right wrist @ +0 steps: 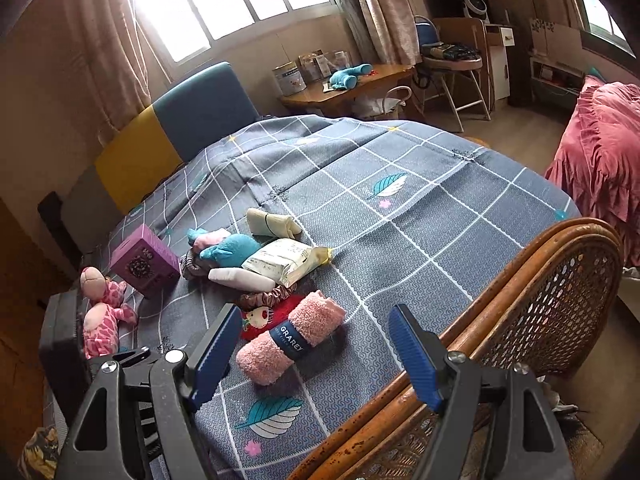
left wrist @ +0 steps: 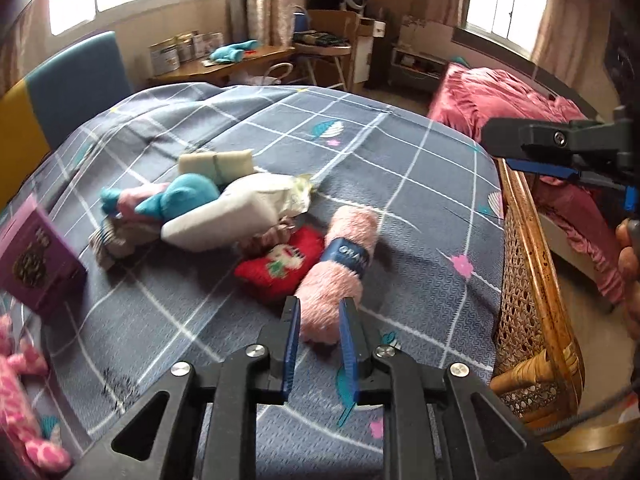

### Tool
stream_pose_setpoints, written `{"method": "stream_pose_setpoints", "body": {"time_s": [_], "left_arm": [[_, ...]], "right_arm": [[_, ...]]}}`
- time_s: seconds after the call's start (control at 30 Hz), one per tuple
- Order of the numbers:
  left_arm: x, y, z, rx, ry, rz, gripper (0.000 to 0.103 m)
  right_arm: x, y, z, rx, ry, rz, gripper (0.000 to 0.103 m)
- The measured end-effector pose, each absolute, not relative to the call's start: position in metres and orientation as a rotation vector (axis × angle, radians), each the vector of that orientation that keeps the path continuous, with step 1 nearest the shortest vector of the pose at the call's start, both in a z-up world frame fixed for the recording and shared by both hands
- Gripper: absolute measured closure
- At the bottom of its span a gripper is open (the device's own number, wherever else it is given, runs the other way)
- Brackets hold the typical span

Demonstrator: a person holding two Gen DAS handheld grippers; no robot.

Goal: Organize soft objects
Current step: 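Grasp the pink towel roll at its GRARE band with the left gripper and lift, then grasp the white foam roll with the right gripper while the left holds the towel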

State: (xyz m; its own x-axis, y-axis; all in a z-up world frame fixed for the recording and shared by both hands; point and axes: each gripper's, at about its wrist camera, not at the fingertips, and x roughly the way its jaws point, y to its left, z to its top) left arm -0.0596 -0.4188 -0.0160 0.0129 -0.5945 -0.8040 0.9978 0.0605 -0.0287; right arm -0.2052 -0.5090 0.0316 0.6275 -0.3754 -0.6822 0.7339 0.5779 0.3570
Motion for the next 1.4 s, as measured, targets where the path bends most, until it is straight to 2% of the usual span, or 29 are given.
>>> {"method": "stream_pose_setpoints", "body": {"time_s": [0.03,0.1,0.17,0.27,0.33,0.4,0.47,0.67,0.87,0.93,0.97,1.03,1.2,1.4], "left_arm": [[-0.066,-0.429,-0.019,0.71,0.764,-1.419,0.067],[-0.077,-0.447,-0.024,0.755,0.748,-1.45,0.04],[-0.084,-0.46,-0.027,0.793,0.707,-1.448,0.034],[-0.092,-0.479,-0.037,0.872,0.703,-1.454,0.035],[-0.093,-0.489,-0.051,0.926,0.723,-1.435,0.046],[-0.087,-0.493,-0.066,0.949,0.749,-1.408,0.07],[-0.079,-0.49,-0.065,0.898,0.751,-1.397,0.072],[-0.058,-0.449,-0.028,0.677,0.724,-1.389,0.072],[-0.022,-0.363,-0.023,0.479,0.85,-1.249,0.072],[-0.005,-0.332,-0.033,0.413,0.922,-1.18,0.072],[0.005,-0.314,-0.039,0.371,0.964,-1.141,0.072],[0.016,-0.283,-0.049,0.333,0.999,-1.07,0.072],[0.028,-0.24,-0.062,0.286,1.013,-0.984,0.072],[0.02,-0.243,-0.064,0.325,0.982,-0.993,0.071]], "right_arm": [[-0.207,-0.511,0.032,0.675,0.587,-0.698,0.026],[-0.21,-0.516,0.032,0.68,0.583,-0.701,0.026],[-0.215,-0.521,0.029,0.696,0.58,-0.709,0.026],[-0.22,-0.529,0.022,0.725,0.582,-0.717,0.026],[-0.222,-0.533,0.018,0.742,0.585,-0.716,0.026],[-0.223,-0.534,0.016,0.745,0.585,-0.715,0.026],[-0.223,-0.535,0.016,0.739,0.588,-0.714,0.026],[-0.218,-0.538,0.017,0.727,0.592,-0.702,0.026],[-0.174,-0.526,0.025,0.61,0.671,-0.543,0.026],[-0.148,-0.516,0.029,0.536,0.712,-0.445,0.032],[-0.134,-0.51,0.03,0.496,0.734,-0.417,0.043],[-0.104,-0.5,0.031,0.399,0.788,-0.358,0.05],[-0.025,-0.489,0.01,0.171,0.961,-0.279,0.05],[0.038,-0.487,-0.036,-0.047,1.204,-0.269,0.05]]}}
